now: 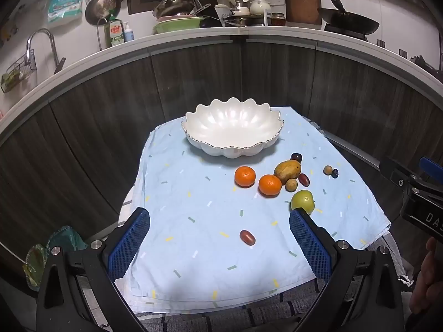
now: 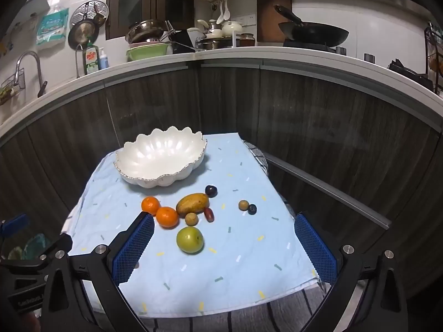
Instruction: Organize fruits
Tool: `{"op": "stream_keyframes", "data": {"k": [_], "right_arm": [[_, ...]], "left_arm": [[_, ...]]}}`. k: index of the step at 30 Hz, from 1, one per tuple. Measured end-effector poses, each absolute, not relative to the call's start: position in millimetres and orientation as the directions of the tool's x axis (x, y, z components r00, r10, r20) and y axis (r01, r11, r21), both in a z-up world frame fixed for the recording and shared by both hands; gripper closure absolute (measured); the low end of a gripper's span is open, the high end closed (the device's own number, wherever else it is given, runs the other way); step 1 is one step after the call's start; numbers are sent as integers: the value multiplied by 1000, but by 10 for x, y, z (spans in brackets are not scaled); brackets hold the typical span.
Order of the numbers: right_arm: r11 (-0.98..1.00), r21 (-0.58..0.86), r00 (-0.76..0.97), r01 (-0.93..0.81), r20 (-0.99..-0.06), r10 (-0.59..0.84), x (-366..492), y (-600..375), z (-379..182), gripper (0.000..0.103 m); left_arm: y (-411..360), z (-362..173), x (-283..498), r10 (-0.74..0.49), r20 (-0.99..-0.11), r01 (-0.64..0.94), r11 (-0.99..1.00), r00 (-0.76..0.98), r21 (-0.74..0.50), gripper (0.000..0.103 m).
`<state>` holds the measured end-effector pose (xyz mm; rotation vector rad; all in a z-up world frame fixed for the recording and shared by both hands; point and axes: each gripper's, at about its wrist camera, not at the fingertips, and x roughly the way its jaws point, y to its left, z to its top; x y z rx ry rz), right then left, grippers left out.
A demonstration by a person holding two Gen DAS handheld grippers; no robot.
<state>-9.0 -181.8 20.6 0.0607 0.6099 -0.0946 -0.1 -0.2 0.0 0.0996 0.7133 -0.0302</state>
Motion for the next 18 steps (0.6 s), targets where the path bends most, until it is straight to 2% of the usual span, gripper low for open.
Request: {"op": "stream_keyframes", "data": {"k": [18], "right_arm": [[994,25,818,106,-571,-73,-96,-1808,214,0]], "left_arm": [[-11,46,-13,-1,-656,64,995,755,72,0]]}}
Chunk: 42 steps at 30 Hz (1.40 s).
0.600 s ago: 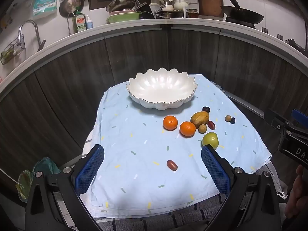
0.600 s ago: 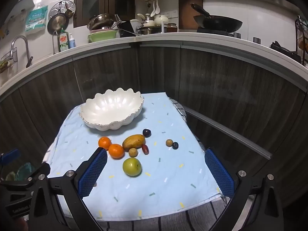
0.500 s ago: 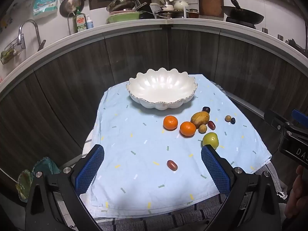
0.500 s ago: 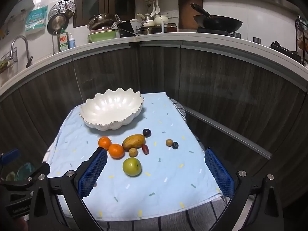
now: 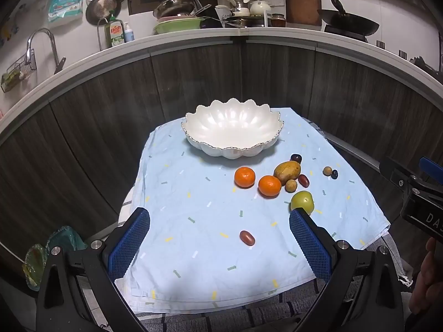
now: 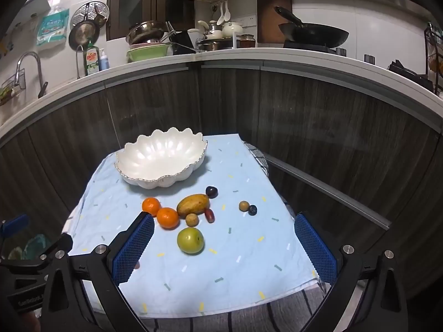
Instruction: Organize fruits
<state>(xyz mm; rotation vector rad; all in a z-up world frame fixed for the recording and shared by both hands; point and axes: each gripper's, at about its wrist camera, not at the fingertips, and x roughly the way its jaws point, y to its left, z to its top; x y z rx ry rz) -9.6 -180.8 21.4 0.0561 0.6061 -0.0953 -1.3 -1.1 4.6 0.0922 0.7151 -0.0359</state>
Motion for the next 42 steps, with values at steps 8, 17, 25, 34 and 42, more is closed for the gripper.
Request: {"op": "stream_keyframes", "data": {"k": [8,17,25,34,42], "right_arm": [[994,24,818,106,-571,-73,-98,-1805,230,0],[994,24,818,107,-570,-74,-100,-1809,225,0],[994,25,818,105,-570,-73,-99,-1800,225,0],[994,26,818,106,-570,-72,-97,-1807,224,0],[994,26,818,106,-571,-72,-95,-1805,228,0]], "left_arm": [[-11,45,-16,-1,-655,64,995,756,72,0],[-11,47,-16,-2,-655,65,995,756,72,0],[-4,50,-5,-1,-655,64,995,755,71,0],[-7,56,6,-2,-656,64,995,755,72,0],[-6,48,6,-1,-656,63,995,755,71,0]]}}
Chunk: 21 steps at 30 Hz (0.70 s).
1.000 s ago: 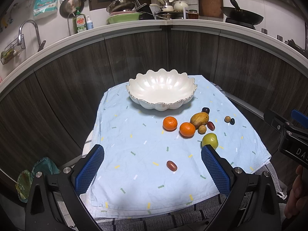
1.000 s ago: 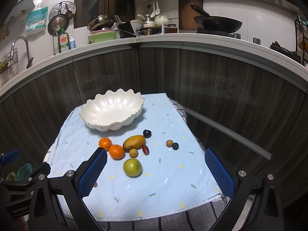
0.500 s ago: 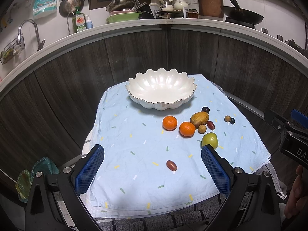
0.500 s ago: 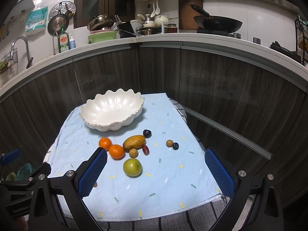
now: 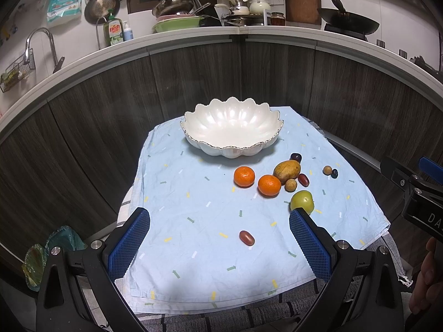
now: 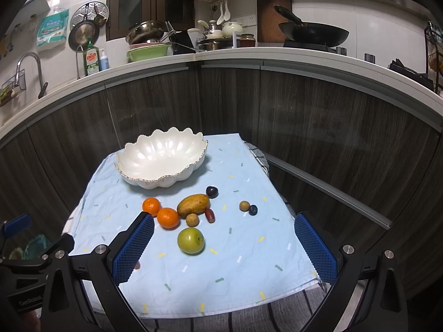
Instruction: Organize fruits
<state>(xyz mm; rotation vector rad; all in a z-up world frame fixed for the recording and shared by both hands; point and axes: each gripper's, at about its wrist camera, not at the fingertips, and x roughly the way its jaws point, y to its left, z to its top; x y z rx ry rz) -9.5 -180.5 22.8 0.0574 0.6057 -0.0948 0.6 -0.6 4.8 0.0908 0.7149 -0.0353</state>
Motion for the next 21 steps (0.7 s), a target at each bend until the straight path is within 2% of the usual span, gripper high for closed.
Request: {"op": "stream_keyframes", "data": {"k": [21], "right_arm": [[994,26,816,105,-573,-71,-89,-1812,232,0]], "left_arm": [[-8,-7,30,-2,-659,57,996,753,62,0]]}}
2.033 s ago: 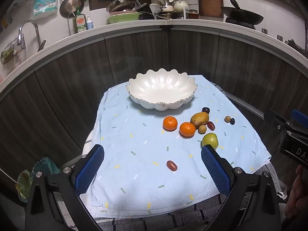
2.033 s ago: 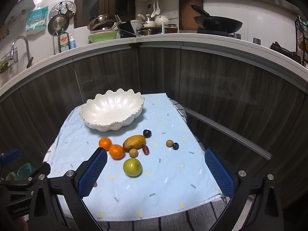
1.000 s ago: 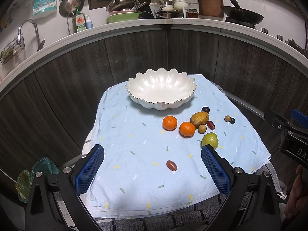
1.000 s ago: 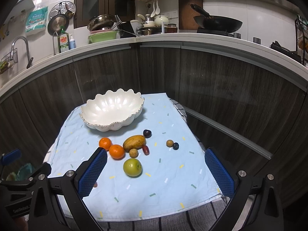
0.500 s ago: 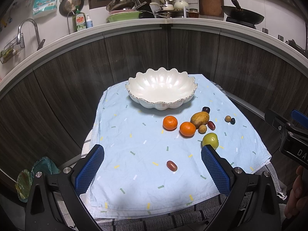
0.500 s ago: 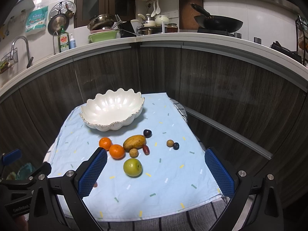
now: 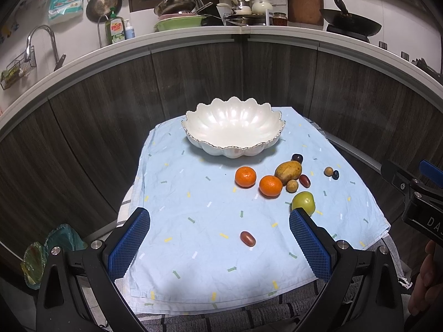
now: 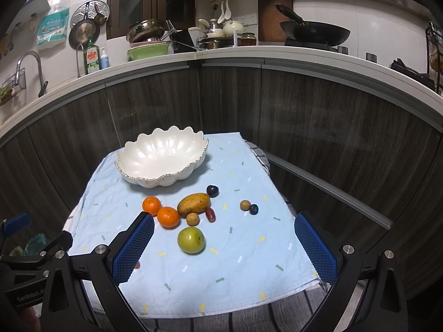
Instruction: Organize fruits
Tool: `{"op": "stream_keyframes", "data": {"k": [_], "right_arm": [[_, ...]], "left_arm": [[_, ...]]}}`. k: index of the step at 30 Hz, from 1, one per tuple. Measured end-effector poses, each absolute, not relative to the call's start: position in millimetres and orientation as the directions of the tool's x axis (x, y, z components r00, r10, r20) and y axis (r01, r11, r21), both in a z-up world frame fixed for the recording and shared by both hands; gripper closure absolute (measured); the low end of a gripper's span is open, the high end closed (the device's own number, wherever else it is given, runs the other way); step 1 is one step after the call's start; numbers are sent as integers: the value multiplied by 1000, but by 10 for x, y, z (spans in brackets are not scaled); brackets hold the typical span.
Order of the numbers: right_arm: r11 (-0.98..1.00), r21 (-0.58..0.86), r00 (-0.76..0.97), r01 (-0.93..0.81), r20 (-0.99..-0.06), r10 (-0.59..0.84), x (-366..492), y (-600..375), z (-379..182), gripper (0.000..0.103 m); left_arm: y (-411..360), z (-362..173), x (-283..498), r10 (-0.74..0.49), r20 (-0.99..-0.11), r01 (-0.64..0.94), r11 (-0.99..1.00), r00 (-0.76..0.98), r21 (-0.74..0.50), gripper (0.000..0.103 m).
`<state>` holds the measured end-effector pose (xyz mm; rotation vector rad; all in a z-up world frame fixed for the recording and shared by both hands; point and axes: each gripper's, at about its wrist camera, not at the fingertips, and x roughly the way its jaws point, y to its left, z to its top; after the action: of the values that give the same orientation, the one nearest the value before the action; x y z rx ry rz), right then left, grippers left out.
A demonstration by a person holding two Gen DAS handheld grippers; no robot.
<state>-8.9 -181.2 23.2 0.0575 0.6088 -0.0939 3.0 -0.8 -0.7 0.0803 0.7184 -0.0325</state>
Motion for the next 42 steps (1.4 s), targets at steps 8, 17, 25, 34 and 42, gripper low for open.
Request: {"op": "stream_keyframes", "data": {"k": [8,17,25,34,42], "right_arm": [[994,31,812,105,-580,-68,-76,-1796,162,0],[993,33,805,110,-589,-70,-48,-1801,141,0],[994,40,790,103,-611,-57,50,-1814,58,0],[995,46,772,90,-635,-40,180,-1818,-25,0],[997,40,769,61,-639,-21,301,-1757,-77,0]], "left_arm": [[-4,-40,34,-2,-662,59,996,750,64,0],[-7,-64,85,-3,-676,66,996,737,67,0],[-8,-94,165,-10,-689,80,994,725,70,1],[-47,-162,311,-29,-712,117,990,702,75,1],[-48,-212,429,-39,-719,134,988,694,76,2]]}}
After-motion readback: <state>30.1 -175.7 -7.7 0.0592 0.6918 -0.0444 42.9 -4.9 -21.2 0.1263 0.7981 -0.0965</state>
